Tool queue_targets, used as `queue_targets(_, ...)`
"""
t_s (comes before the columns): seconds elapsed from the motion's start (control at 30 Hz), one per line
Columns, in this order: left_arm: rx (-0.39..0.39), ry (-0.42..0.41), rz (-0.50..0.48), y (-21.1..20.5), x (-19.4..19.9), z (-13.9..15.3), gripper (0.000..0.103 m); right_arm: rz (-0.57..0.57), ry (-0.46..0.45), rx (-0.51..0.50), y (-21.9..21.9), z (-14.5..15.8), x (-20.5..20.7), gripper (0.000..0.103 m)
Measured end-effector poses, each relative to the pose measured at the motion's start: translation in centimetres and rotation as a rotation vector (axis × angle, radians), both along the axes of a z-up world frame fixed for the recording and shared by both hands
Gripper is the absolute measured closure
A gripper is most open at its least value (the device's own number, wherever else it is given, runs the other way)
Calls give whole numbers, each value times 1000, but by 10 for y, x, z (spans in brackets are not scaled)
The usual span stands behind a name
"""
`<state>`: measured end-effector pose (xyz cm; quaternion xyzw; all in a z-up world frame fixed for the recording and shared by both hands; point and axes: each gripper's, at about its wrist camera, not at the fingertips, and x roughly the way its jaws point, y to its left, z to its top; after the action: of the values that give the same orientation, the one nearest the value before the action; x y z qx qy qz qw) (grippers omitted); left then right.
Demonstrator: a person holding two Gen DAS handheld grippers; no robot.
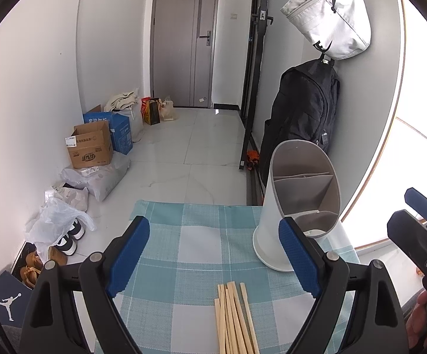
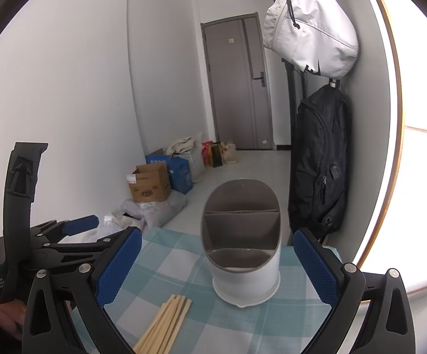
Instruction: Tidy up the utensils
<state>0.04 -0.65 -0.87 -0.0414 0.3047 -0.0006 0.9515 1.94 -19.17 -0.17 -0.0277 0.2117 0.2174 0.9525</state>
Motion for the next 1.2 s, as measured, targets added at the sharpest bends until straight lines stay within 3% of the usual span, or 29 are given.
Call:
queue_targets(0.43,-12,9,-11,1,0,-1,17,4,0,-2,-1,0,0,0)
queue_targets(0.73,-36,57,-31,6,5,-8,17,5,25,-8,-1,-2,5,0)
queue_targets(1.0,-91,215,-76,20,15,-34,17,-28,105,-33,-1,-13,20,0)
queue_targets(1.1,-118,349,-170,17,20,-57,17,-49,161,-38,-4,-20,30,0)
queue_targets(1.2,-118,473,-194,17,22,-86,17,-59,222,-11,-9,-24,40,0)
